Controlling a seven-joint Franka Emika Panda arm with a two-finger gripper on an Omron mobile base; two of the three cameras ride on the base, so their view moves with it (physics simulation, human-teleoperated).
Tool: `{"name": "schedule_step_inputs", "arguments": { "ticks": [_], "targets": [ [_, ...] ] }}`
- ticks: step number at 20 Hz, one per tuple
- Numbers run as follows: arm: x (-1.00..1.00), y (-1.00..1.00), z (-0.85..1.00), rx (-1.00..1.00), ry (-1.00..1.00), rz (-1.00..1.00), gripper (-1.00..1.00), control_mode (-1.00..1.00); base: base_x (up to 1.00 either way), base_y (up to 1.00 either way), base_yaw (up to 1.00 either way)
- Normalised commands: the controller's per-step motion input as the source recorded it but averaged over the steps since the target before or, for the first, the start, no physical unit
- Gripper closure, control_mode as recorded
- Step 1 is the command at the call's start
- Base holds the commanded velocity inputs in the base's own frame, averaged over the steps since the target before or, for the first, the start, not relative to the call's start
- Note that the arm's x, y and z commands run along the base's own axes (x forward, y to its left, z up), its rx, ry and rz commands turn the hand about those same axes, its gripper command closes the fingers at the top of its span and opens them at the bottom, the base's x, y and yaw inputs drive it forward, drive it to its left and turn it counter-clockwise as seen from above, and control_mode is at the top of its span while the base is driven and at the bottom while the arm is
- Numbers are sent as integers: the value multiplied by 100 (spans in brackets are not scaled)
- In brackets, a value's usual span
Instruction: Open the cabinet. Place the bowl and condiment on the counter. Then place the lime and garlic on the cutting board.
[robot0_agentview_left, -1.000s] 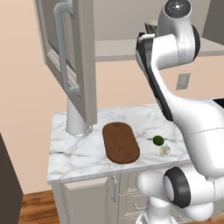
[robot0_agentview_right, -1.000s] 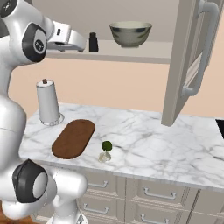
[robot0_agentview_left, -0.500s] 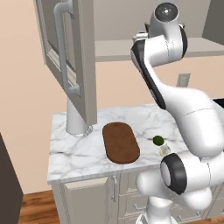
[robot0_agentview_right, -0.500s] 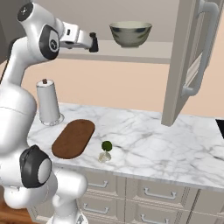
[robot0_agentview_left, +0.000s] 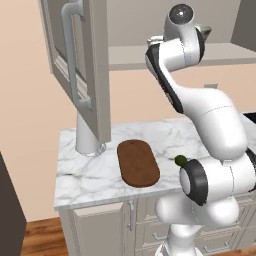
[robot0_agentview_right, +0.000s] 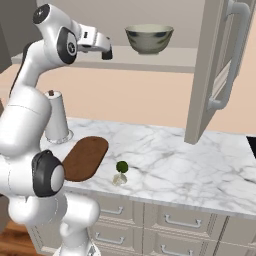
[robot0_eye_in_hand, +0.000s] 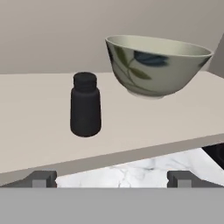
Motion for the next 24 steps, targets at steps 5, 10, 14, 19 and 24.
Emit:
{"name": "schedule_step_inputs", "arguments": {
  "ticks": [5,10,14,19,24],
  "targets": [
    [36,0,0,0,0,0,-100,-100,0,0,0],
    [30,0,0,2,0,0,-100,-100,0,0,0],
    [29,0,-5,1,-1,0,-100,-100,0,0,0],
    [25,-1,-2,3,-1,0,-100,-100,0,0,0],
    [38,0,-8,1,-3,0,-100,-100,0,0,0]
  ]
}}
